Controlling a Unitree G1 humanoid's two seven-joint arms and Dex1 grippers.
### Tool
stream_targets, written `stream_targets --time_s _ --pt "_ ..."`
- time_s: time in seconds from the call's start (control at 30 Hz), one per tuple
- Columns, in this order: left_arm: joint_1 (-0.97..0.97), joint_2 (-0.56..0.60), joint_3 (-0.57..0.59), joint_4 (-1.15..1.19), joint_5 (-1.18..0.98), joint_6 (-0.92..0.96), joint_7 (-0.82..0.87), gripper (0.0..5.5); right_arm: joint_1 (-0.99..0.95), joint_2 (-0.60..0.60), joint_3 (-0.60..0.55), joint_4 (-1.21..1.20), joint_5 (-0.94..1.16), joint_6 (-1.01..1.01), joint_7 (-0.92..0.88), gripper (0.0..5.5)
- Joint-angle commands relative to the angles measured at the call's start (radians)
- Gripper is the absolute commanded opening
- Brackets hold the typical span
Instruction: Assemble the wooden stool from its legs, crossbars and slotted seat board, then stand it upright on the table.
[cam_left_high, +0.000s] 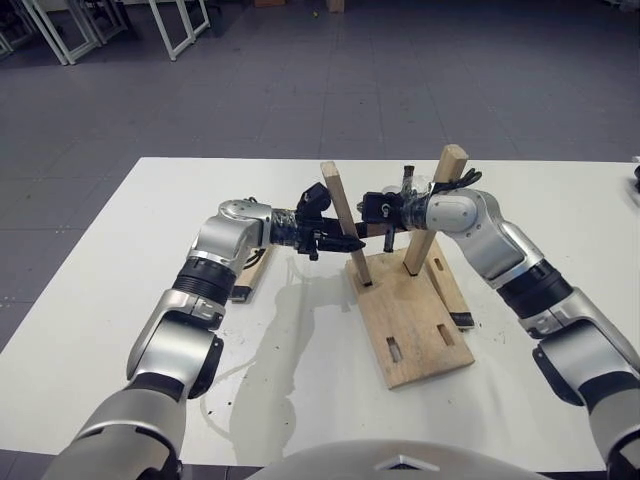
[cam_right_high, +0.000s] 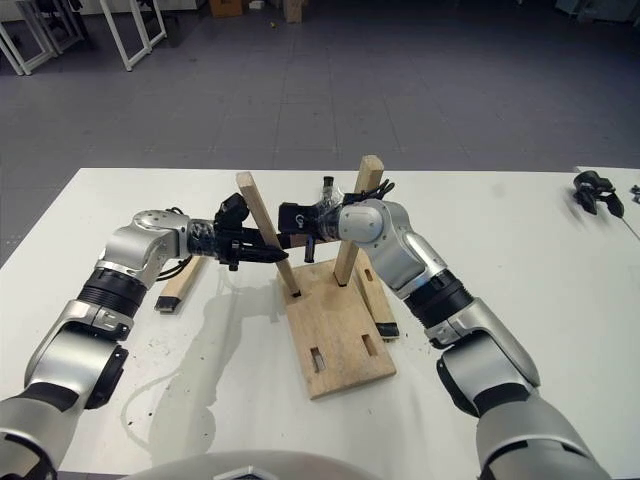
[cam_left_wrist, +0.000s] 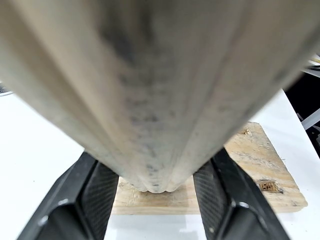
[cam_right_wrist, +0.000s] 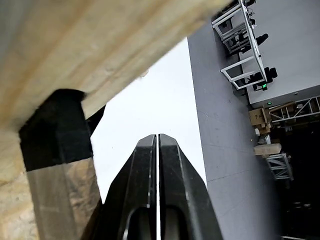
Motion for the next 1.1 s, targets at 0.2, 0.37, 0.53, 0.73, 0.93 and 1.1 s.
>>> stream_targets --time_s 0.2,0.37,0.53,0.73,0.93,1.1 --pt "0.079 -0.002 -0.207 0.12 0.246 0.041 0.123 2.03 0.13 0.049 -0.151 -0.066 0.081 0.11 -0.048 0.1" --pt "0.192 0.016 -0.247 -0.02 0.295 0.066 0.268 2.03 0.132 0.113 -0.365 -0.307 0.187 0.292 -0.159 0.1" --pt "0.311 0.03 -0.273 -0.155 0.293 0.1 0.369 2.03 0.152 0.126 -0.413 -0.458 0.209 0.393 -0.193 0.1" --pt "0.297 0.042 -0.277 -0.156 0.291 0.111 0.403 2.03 0.201 0.064 -0.396 -0.506 0.193 0.391 -0.171 0.1" --pt "0.263 0.009 -0.182 -0.132 0.154 0.186 0.346 2.03 0.409 -0.053 -0.252 -0.438 0.13 0.352 -0.076 0.1" --pt "0.216 -0.031 -0.158 -0.053 0.063 0.271 0.266 2.03 0.383 -0.051 -0.171 -0.304 0.065 0.29 -0.068 0.1"
